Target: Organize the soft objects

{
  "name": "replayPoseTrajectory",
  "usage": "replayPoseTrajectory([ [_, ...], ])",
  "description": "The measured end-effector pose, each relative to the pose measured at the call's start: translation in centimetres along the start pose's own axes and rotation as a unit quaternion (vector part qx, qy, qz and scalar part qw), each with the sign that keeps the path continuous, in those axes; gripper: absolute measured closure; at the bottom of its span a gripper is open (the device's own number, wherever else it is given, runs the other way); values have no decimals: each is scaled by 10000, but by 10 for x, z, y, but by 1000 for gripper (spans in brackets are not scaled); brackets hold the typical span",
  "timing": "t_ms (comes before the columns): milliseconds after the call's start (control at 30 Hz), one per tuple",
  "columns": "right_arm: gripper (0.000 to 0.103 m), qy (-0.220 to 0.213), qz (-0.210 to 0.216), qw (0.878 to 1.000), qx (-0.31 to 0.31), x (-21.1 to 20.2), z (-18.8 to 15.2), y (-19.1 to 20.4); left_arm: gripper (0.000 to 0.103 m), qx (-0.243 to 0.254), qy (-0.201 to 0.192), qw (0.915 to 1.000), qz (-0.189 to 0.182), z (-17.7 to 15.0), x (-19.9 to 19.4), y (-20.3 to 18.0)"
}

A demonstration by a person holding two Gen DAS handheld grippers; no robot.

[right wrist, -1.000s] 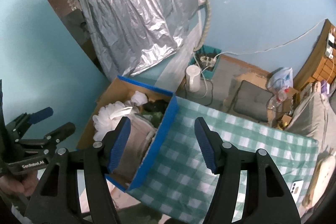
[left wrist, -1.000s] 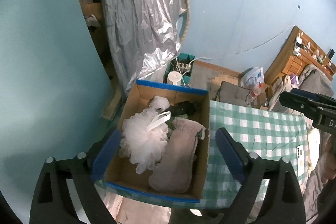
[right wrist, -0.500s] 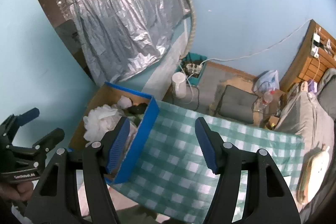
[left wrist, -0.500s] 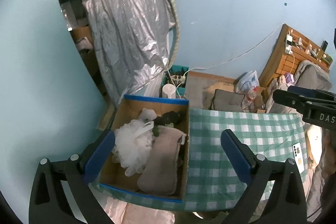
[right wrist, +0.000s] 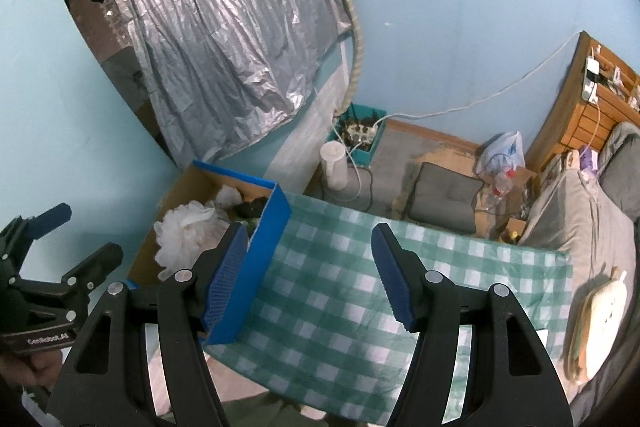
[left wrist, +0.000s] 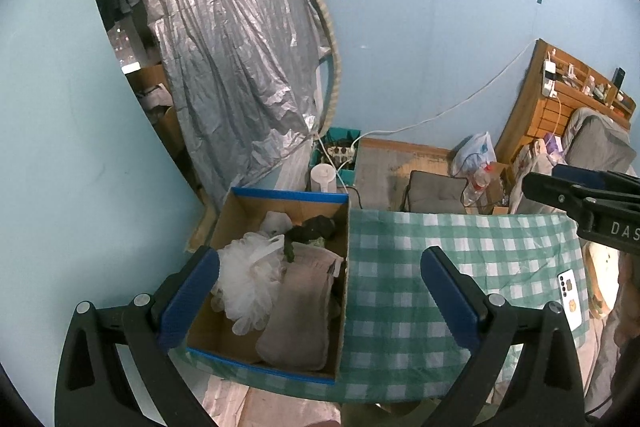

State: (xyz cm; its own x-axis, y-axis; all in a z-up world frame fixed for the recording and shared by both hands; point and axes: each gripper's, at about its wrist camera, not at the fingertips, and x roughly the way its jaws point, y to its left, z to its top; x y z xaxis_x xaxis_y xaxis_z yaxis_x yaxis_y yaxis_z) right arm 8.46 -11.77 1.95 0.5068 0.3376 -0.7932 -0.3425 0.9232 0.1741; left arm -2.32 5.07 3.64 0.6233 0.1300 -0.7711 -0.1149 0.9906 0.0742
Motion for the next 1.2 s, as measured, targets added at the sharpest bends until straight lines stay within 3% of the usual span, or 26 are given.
replayPoseTrajectory([
  [167, 39, 0, 14, 10000, 9, -2, -2, -3, 1, -64, 183, 9998, 73, -2, 6, -4],
  [1200, 39, 48, 78, 10000, 35, 2, -4, -4, 1, -64, 311, 9994, 104, 1, 12, -9],
])
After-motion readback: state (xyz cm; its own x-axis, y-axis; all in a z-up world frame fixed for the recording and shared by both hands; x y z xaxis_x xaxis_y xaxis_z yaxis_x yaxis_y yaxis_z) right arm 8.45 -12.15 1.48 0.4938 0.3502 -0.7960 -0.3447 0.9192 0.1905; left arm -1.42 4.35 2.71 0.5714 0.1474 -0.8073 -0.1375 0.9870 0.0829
